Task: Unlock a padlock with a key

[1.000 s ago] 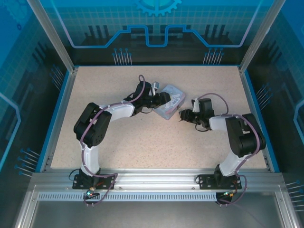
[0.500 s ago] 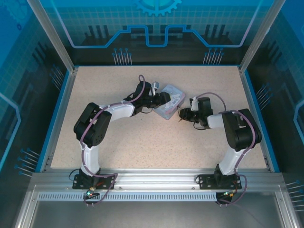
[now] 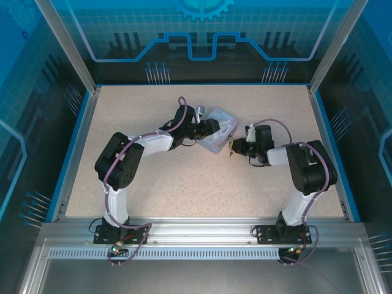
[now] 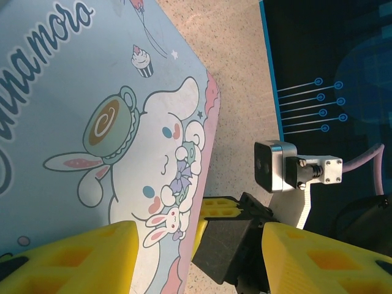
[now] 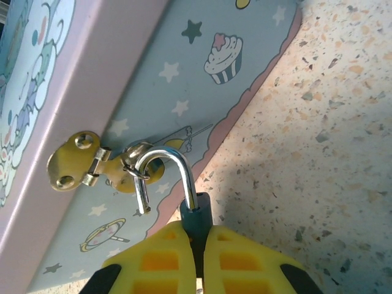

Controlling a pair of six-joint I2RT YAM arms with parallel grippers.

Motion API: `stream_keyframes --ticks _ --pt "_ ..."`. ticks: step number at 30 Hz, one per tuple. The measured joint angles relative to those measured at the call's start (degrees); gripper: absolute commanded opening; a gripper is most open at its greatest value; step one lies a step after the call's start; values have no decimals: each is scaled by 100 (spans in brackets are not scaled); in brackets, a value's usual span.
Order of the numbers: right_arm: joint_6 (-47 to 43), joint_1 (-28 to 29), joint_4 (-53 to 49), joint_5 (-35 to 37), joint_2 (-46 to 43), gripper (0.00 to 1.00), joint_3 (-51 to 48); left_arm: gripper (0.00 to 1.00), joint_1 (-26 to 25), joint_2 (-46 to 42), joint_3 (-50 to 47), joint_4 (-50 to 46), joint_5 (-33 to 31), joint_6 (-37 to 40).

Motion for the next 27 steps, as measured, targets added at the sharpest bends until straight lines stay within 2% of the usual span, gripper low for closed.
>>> stream_keyframes --ticks 27 --pt "920 11 173 212 116 0 348 57 11 0 -46 116 -44 0"
